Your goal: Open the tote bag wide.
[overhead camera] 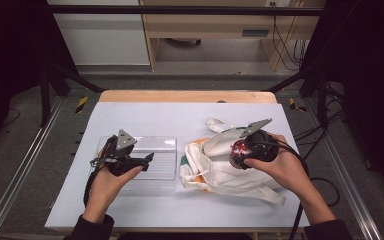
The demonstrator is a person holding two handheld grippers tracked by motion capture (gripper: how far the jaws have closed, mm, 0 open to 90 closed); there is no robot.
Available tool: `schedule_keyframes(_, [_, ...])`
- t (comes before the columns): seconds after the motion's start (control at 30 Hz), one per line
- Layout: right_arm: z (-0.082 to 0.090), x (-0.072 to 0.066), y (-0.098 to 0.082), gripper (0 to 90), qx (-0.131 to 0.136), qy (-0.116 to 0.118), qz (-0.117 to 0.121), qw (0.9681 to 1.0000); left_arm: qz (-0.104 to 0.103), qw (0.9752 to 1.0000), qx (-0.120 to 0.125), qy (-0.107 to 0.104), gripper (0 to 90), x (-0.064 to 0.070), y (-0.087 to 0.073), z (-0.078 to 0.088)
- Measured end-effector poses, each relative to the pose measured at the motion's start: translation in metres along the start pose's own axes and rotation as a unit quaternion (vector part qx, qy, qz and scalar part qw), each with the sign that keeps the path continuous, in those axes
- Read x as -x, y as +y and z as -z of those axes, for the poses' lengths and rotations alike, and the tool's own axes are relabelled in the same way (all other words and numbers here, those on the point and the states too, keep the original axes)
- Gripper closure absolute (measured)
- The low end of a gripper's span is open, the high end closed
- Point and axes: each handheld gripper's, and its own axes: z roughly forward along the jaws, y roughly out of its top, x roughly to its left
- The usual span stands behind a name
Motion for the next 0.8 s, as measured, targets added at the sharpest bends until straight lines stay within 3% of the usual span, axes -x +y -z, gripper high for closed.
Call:
schedule_keyframes(0.13, [0.013, -0.006, 0.01, 24.8, 0.014, -0.003, -0.001, 0.9999, -0.001, 1.0, 0.001, -0.003, 14.9, -0.001, 0.0, 0.0])
schedule_keyframes(0.4, [0.026, -0.014, 0.033, 24.9, 0.017, -0.01, 0.013, 0.9997, 0.0, 1.0, -0.002, 0.0, 13.7, -0.006, -0.002, 0.003])
schedule_keyframes(0.6, [0.028, -0.018, 0.05, 24.9, 0.021, -0.012, 0.014, 0.9996, -0.002, 0.9999, -0.01, 0.011, 12.7, -0.011, -0.004, 0.005])
schedule_keyframes(0.8, [0.022, -0.022, 0.072, 24.9, 0.029, -0.007, 0.022, 0.9993, 0.006, 0.9999, -0.004, 0.012, 12.8, -0.014, -0.005, 0.008])
